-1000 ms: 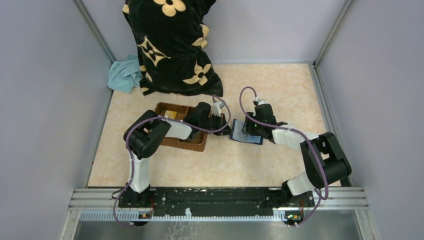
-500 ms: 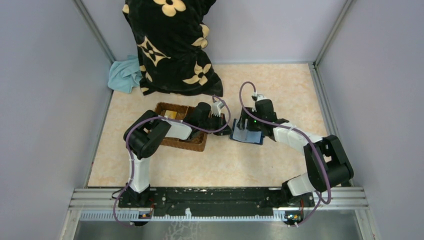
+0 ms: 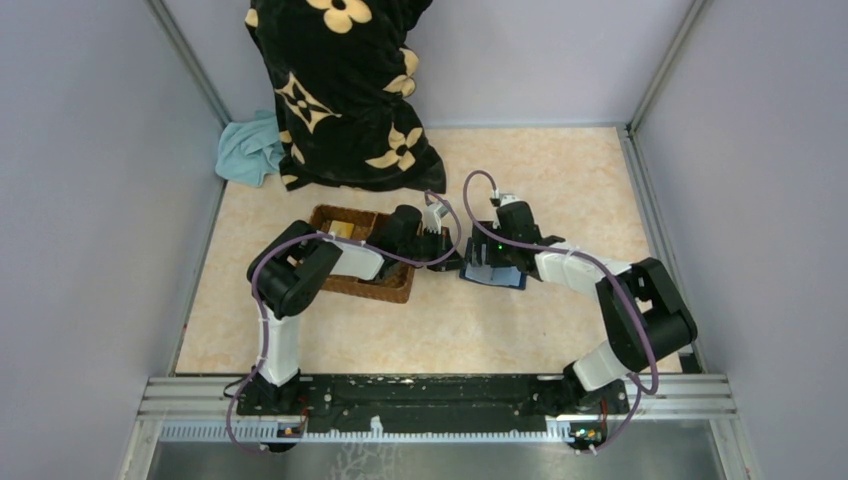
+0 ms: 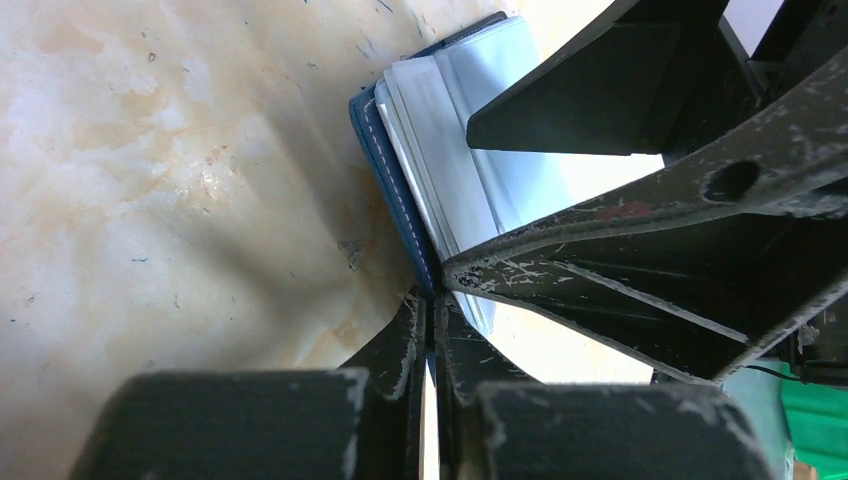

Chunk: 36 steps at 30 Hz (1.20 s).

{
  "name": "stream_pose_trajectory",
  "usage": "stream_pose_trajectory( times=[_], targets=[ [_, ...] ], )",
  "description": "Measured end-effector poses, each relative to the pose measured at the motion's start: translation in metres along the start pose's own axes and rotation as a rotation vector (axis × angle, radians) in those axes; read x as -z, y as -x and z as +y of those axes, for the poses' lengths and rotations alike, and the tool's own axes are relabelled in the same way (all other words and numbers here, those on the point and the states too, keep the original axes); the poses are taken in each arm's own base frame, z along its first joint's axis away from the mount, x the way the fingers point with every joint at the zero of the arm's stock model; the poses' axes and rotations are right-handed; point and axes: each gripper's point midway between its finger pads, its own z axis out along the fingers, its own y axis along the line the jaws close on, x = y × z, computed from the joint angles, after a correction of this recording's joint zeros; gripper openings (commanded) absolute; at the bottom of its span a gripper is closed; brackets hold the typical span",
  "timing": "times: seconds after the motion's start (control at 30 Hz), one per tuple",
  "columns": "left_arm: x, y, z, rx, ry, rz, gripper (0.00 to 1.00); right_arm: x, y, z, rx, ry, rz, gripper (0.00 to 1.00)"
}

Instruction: Take the credit cards out of the card holder

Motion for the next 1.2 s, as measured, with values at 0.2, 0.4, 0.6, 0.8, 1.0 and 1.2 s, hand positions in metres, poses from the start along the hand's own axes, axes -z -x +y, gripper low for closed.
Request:
stream_pose_trajectory(
  times=[0.2,0.4,0.6,0.8,1.0,1.2],
  targets=[
    [0.000,0.000,0.000,0.000,0.000,0.000,0.05,-0.001,-0.002,-0.006,0.003,-0.032,0.005,0.70],
    [0.000,0.000,0.000,0.000,0.000,0.000,0.05,-0.001,-0.002,-0.008,0.003,-0.045,0.003,0.67],
    [0.000,0.000,0.000,-0.001,-0.001,0.000,0.05,-0.001,-0.002,-0.010,0.003,-0.060,-0.002,0.60],
    [0.000,0.000,-0.001,-0.002,-0.003,-0.003,0.05,0.004,0.003,-0.009,-0.008,-0.063,-0.021,0.55],
    [0.000,0.000,-0.001,0.000,-0.004,-0.003,0.05,0.008,0.011,-0.013,-0.015,-0.083,-0.050,0.55],
    [0.000,0.000,-0.001,0.000,-0.004,-0.004,0.05,0.009,0.011,-0.017,-0.022,-0.093,-0.050,0.55]
  ],
)
